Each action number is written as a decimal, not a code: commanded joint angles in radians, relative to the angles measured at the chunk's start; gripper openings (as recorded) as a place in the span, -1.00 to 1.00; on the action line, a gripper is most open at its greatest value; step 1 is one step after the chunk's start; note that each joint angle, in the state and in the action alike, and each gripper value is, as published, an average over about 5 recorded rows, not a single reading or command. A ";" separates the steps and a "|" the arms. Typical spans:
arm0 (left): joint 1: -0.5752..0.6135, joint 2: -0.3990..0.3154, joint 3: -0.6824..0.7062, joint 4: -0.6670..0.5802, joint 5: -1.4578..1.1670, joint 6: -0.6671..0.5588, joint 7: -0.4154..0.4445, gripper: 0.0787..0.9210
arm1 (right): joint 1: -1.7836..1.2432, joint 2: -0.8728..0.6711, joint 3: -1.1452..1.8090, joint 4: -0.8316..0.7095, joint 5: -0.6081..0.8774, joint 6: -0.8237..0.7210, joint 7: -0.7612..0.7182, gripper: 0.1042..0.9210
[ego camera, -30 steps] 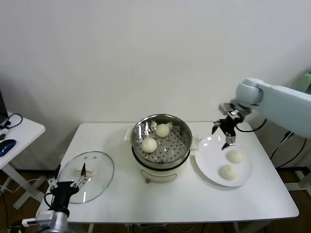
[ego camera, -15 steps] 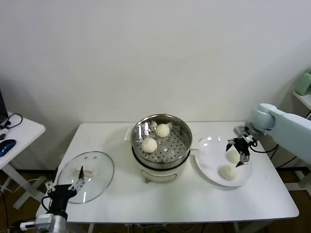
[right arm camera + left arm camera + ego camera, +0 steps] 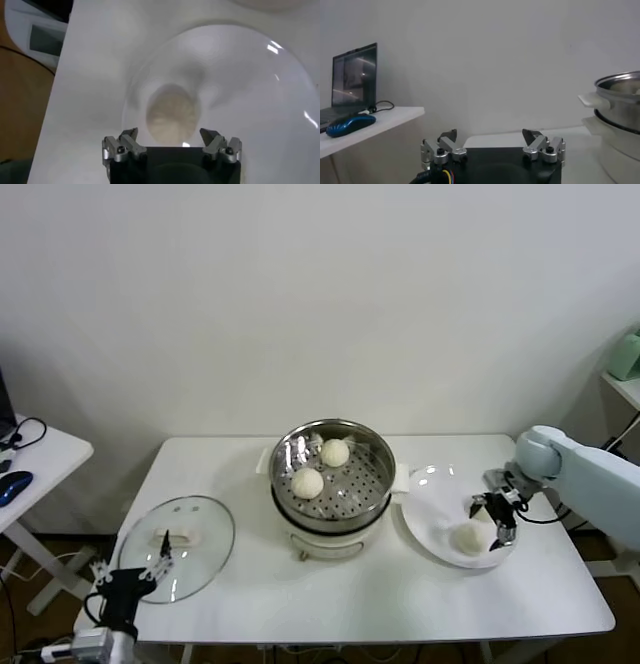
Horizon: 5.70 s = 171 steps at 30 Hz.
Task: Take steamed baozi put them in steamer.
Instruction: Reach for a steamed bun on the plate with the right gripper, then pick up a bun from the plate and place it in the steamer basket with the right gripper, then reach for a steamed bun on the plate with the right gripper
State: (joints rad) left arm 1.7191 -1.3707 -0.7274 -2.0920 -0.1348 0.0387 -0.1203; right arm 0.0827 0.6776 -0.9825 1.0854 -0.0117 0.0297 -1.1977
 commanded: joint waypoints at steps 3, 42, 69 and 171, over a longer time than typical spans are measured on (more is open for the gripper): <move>0.003 -0.001 0.002 0.005 0.004 -0.001 0.000 0.77 | -0.050 0.045 0.039 -0.044 -0.028 0.008 0.008 0.76; -0.004 0.004 0.010 0.010 0.007 0.000 0.000 0.77 | 0.246 0.078 0.013 0.023 -0.019 0.114 -0.075 0.45; -0.002 0.002 0.033 0.000 0.033 0.010 -0.001 0.77 | 0.447 0.449 -0.120 0.385 -0.344 0.437 -0.107 0.45; -0.033 0.036 0.040 0.000 -0.017 0.035 -0.002 0.77 | 0.277 0.055 -0.064 -0.175 0.002 0.037 -0.094 0.76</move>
State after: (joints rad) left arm 1.6816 -1.3327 -0.6859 -2.0886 -0.1521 0.0761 -0.1225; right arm 0.5253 0.8464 -1.2054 1.0693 0.1164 0.1171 -1.2881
